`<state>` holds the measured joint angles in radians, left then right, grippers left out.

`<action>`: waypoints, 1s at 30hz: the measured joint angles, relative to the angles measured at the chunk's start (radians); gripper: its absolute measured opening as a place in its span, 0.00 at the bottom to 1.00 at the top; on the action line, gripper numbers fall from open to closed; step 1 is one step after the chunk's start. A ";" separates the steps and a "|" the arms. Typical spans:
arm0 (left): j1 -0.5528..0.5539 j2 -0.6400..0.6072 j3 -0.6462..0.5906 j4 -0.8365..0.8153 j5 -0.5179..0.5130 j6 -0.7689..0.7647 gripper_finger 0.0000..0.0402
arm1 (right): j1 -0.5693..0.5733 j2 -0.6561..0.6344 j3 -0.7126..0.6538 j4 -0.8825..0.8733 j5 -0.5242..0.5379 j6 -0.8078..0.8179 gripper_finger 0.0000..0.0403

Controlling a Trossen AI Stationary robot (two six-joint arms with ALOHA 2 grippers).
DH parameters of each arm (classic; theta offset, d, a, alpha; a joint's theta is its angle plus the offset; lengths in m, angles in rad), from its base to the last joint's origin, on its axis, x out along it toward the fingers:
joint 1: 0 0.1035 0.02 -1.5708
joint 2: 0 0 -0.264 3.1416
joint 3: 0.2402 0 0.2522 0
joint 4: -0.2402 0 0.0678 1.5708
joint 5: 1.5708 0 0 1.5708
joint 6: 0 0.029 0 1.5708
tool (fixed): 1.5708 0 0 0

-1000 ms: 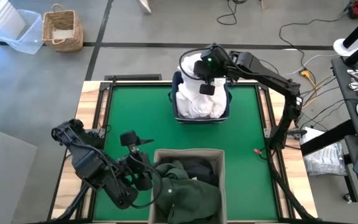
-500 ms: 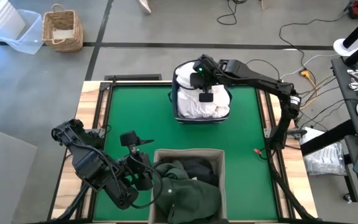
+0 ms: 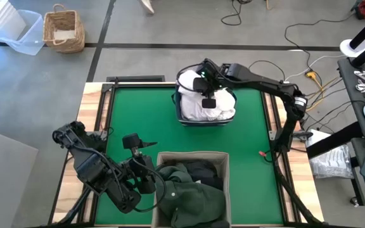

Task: Sort clothes
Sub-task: Put the white shirt into the blue laundry bin

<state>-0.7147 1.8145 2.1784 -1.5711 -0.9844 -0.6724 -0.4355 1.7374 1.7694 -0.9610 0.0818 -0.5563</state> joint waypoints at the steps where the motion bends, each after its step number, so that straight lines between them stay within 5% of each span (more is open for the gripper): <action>1: 0.000 0.000 0.000 0.000 0.000 0.000 0.85 | -0.006 0.000 -0.002 0.000 -0.022 0.011 0.10; 11: 0.000 0.000 -0.003 0.000 0.000 -0.001 0.85 | -0.054 0.000 -0.007 -0.014 -0.188 0.018 0.10; 30: 0.000 0.000 -0.008 0.000 0.000 -0.002 0.85 | -0.067 0.000 -0.147 -0.019 -0.194 -0.067 0.13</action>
<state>-0.7147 1.8144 2.1700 -1.5711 -0.9844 -0.6746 -0.5030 1.7369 1.6222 -0.9803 -0.1124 -0.6237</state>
